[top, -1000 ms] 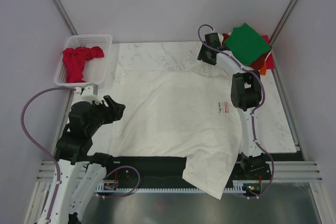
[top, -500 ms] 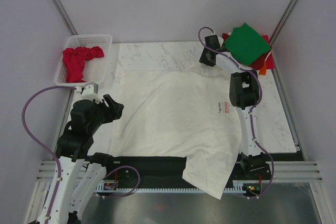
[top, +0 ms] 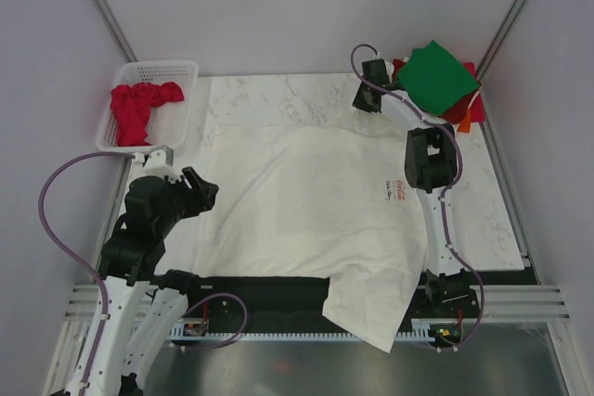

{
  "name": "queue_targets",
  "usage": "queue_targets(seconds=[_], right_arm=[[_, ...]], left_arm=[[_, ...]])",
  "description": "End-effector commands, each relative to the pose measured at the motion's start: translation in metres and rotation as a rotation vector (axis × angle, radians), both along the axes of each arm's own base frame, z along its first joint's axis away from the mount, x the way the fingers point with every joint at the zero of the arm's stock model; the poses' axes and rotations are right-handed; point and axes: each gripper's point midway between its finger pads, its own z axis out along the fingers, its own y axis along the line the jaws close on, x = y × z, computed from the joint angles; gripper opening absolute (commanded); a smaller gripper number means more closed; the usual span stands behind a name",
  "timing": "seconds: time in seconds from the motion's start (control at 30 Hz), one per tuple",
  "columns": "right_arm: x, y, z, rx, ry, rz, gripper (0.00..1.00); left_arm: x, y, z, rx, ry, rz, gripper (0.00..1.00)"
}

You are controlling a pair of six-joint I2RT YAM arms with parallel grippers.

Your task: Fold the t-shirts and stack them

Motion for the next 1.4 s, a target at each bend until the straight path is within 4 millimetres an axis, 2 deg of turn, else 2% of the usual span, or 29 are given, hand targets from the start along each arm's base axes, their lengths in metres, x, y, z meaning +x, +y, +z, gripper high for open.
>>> queue_targets(seconds=[0.0, 0.13, 0.2, 0.23, 0.27, 0.3, 0.33, 0.4, 0.47, 0.5, 0.53, 0.67, 0.7, 0.73, 0.77, 0.8, 0.87, 0.9, 0.93, 0.97, 1.0, 1.03, 1.07, 1.1, 1.13, 1.17, 1.2, 1.27, 1.37], right_arm=[[0.03, 0.021, 0.043, 0.095, -0.138, 0.048, 0.03], [0.051, 0.057, 0.059, 0.234, -0.246, 0.136, 0.0], [0.063, 0.081, 0.082, 0.354, -0.343, 0.196, 0.0], [0.067, 0.091, 0.074, 0.396, -0.354, 0.221, 0.06], [0.074, 0.102, 0.088, 0.469, -0.421, 0.236, 0.17], [0.073, 0.114, 0.096, 0.528, -0.441, 0.295, 0.51], [0.075, 0.122, 0.08, 0.56, -0.436, 0.312, 0.68], [0.078, 0.127, 0.085, 0.61, -0.459, 0.312, 0.87], [0.077, 0.127, 0.097, 0.61, -0.493, 0.326, 0.92], [0.071, 0.127, 0.085, 0.604, -0.468, 0.325, 0.94], [0.069, 0.125, 0.121, 0.605, -0.541, 0.342, 0.95], [0.045, 0.124, 0.174, 0.553, -0.602, 0.395, 0.98], [0.034, 0.122, 0.202, 0.53, -0.632, 0.414, 0.98], [0.027, 0.119, 0.209, 0.511, -0.626, 0.415, 0.98], [0.018, 0.115, 0.202, 0.489, -0.596, 0.409, 0.98], [0.003, 0.108, 0.24, 0.451, -0.649, 0.426, 0.98], [-0.015, 0.09, 0.243, 0.374, -0.611, 0.363, 0.98], [-0.041, 0.076, 0.253, 0.33, -0.601, 0.333, 0.98], [-0.058, 0.063, 0.241, 0.253, -0.541, 0.292, 0.98], [-0.077, 0.043, 0.21, 0.128, -0.46, 0.174, 0.98], [-0.104, 0.028, 0.236, 0.049, -0.478, 0.11, 0.98], [-0.134, 0.025, 0.219, -0.038, -0.392, 0.101, 0.98], [-0.172, 0.049, 0.189, -0.111, -0.321, 0.179, 0.98], [-0.2, 0.049, 0.2, -0.133, -0.335, 0.177, 0.98], [-0.238, 0.076, 0.18, -0.13, -0.273, 0.266, 0.98], [-0.273, 0.079, 0.138, -0.123, -0.169, 0.293, 0.98], [-0.3, 0.084, 0.133, -0.093, -0.142, 0.322, 0.98], [-0.372, 0.085, 0.079, -0.139, 0.021, 0.368, 0.98], [-0.447, 0.061, 0.06, -0.129, 0.109, 0.343, 0.98]], left_arm=[[0.002, 0.002, 0.003, -0.001, -0.011, 0.02, 0.63], [0.003, 0.003, 0.002, 0.002, -0.007, 0.022, 0.62], [0.004, 0.003, 0.002, 0.003, -0.002, 0.024, 0.62], [0.004, 0.003, 0.002, 0.003, -0.002, 0.025, 0.62], [0.004, 0.003, 0.001, 0.003, 0.001, 0.022, 0.61], [0.004, 0.003, 0.002, 0.004, -0.001, 0.025, 0.61], [0.004, 0.003, 0.001, 0.004, 0.001, 0.024, 0.61], [0.003, 0.004, 0.001, 0.004, -0.004, 0.028, 0.61], [0.003, 0.004, 0.002, 0.004, -0.007, 0.03, 0.61], [0.003, 0.004, 0.003, 0.003, -0.01, 0.03, 0.61], [0.003, 0.004, 0.002, 0.004, -0.007, 0.03, 0.61], [0.005, 0.002, -0.001, 0.004, 0.01, 0.018, 0.61], [0.007, 0.001, -0.003, 0.011, 0.023, 0.012, 0.61], [0.008, 0.001, -0.005, 0.012, 0.032, 0.014, 0.61], [0.011, 0.003, -0.008, 0.012, 0.046, 0.022, 0.61], [0.015, 0.003, -0.014, 0.018, 0.079, 0.026, 0.61], [0.018, 0.003, -0.021, 0.021, 0.114, 0.028, 0.61], [0.017, -0.002, -0.023, 0.009, 0.128, 0.007, 0.61], [0.018, -0.004, -0.028, 0.008, 0.15, 0.0, 0.61], [0.017, -0.008, -0.031, 0.006, 0.161, -0.014, 0.61], [0.018, -0.01, -0.034, 0.003, 0.176, -0.013, 0.61], [0.017, -0.013, -0.039, 0.009, 0.194, -0.023, 0.61], [0.018, -0.016, -0.045, 0.023, 0.224, -0.033, 0.61], [0.018, -0.018, -0.045, 0.028, 0.233, -0.041, 0.6], [0.018, -0.019, -0.046, 0.032, 0.238, -0.046, 0.6], [0.017, -0.02, -0.045, 0.033, 0.233, -0.05, 0.6], [0.017, -0.02, -0.045, 0.033, 0.233, -0.05, 0.6], [0.016, -0.019, -0.045, 0.033, 0.23, -0.051, 0.6], [0.016, -0.019, -0.045, 0.033, 0.227, -0.051, 0.6]])
